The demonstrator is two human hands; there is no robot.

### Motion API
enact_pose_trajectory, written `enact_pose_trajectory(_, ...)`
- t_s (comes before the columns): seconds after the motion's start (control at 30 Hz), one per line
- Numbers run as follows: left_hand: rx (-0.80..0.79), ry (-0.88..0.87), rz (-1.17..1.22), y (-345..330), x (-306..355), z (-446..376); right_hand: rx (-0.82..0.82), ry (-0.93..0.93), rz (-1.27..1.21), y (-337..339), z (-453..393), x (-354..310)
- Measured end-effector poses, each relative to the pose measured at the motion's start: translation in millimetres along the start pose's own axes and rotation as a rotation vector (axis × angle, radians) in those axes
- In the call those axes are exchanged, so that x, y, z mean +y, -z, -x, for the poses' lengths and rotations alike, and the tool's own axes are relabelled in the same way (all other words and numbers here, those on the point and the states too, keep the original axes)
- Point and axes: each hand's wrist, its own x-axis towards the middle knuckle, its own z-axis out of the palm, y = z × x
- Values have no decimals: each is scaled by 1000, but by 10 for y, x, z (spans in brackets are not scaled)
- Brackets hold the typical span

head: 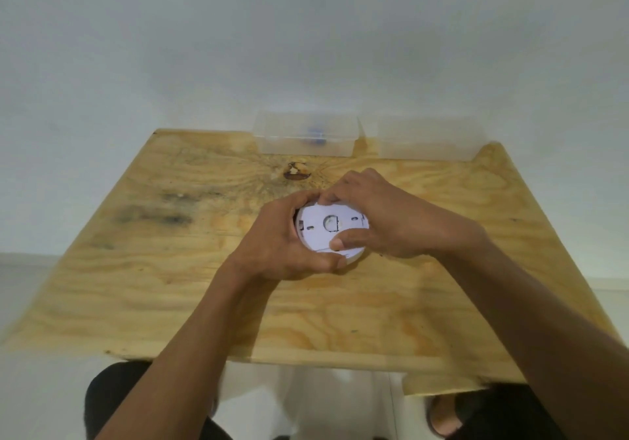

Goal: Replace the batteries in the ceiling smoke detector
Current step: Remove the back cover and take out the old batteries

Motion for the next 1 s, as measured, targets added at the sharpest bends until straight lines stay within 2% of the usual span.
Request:
enact_pose_trajectory(0.2,-3,25,47,-2,0,25,-21,29,19,105,60,-152)
enact_pose_trajectory(0.33,0,33,46,-8,42,40,-101,5,175,199,19,-286)
enact_pose_trajectory(0.5,-15,0,9,42,41,55,-121,-21,347,211,49,-397)
enact_pose_trajectory(0.57,-24,-1,8,69,9,62,-71,-37,350,213,102,-366)
enact_pose_trajectory(0.63,-33,-4,-2,83,-19,60,59,-93,263,231,116,-254)
enact_pose_trajectory(0.77,-16,-12,-57,79,-55,64,289,-368,82,81,9,157)
enact_pose_trajectory(0.87,-13,-4,-77,67,-98,80,338,-474,-46,-210,-76,348)
enact_pose_trajectory(1.0,-10,-20,-79,35,-83,66,424,-485,-29,-455,-143,428)
